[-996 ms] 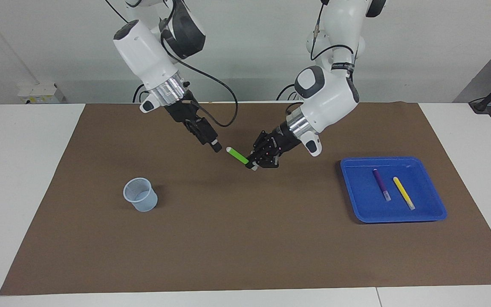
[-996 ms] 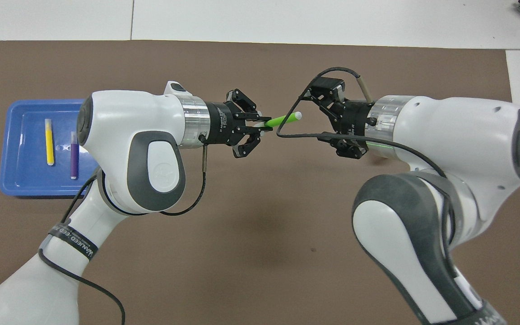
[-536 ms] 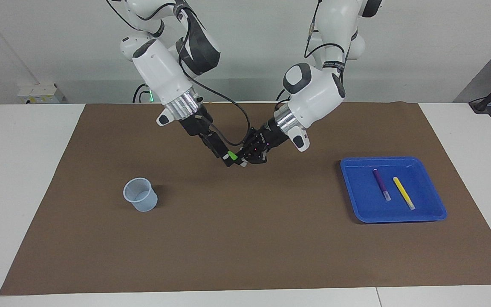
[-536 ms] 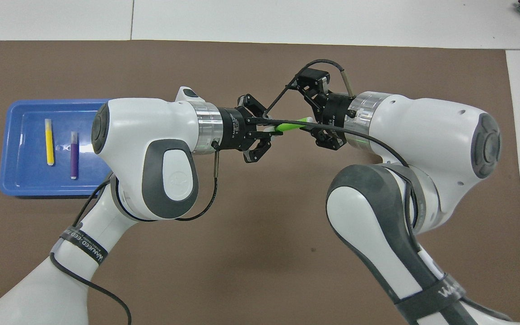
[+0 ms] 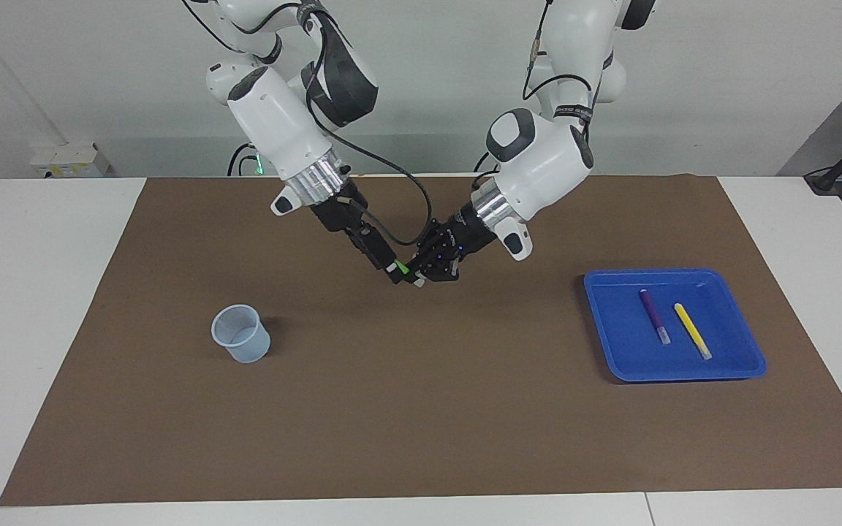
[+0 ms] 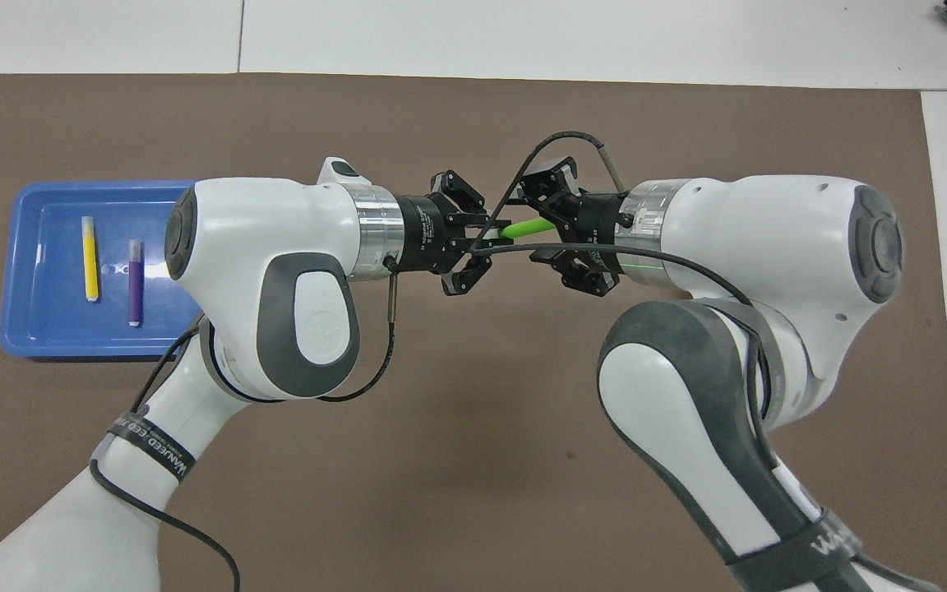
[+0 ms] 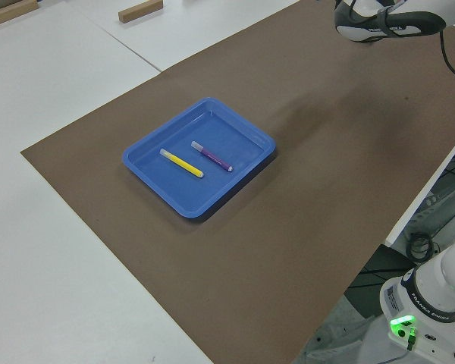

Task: Transfer and insert pens with both arms
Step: 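Close the right gripper on the green pen's free end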

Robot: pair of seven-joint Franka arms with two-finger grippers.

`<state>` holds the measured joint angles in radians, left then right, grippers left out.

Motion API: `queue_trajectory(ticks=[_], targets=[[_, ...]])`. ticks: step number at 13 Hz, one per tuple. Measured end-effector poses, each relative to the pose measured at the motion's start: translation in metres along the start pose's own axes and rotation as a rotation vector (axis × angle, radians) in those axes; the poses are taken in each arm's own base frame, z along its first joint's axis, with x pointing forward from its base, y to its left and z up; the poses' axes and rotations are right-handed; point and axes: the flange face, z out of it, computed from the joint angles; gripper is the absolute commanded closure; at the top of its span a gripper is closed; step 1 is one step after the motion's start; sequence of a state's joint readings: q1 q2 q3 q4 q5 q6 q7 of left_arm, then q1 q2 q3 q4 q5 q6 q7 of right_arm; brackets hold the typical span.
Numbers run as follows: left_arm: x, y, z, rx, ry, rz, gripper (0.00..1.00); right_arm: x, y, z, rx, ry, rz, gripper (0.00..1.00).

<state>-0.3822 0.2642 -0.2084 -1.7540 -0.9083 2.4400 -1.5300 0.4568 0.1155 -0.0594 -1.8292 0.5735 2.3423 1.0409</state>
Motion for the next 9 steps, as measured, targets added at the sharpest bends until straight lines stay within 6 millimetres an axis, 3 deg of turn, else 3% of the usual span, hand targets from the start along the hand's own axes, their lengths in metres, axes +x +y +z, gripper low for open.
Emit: queue_trajectory(ticks=[4,9], targets=[[0.002,0.001,-0.001,-0.002,0.001,-0.002,1.00,-0.009,0.007,-0.002,-0.072,-0.052,-0.063,0.30],[0.003,0.002,-0.001,-0.003,0.002,-0.005,1.00,0.004,0.010,-0.006,-0.082,-0.050,-0.173,0.28]])
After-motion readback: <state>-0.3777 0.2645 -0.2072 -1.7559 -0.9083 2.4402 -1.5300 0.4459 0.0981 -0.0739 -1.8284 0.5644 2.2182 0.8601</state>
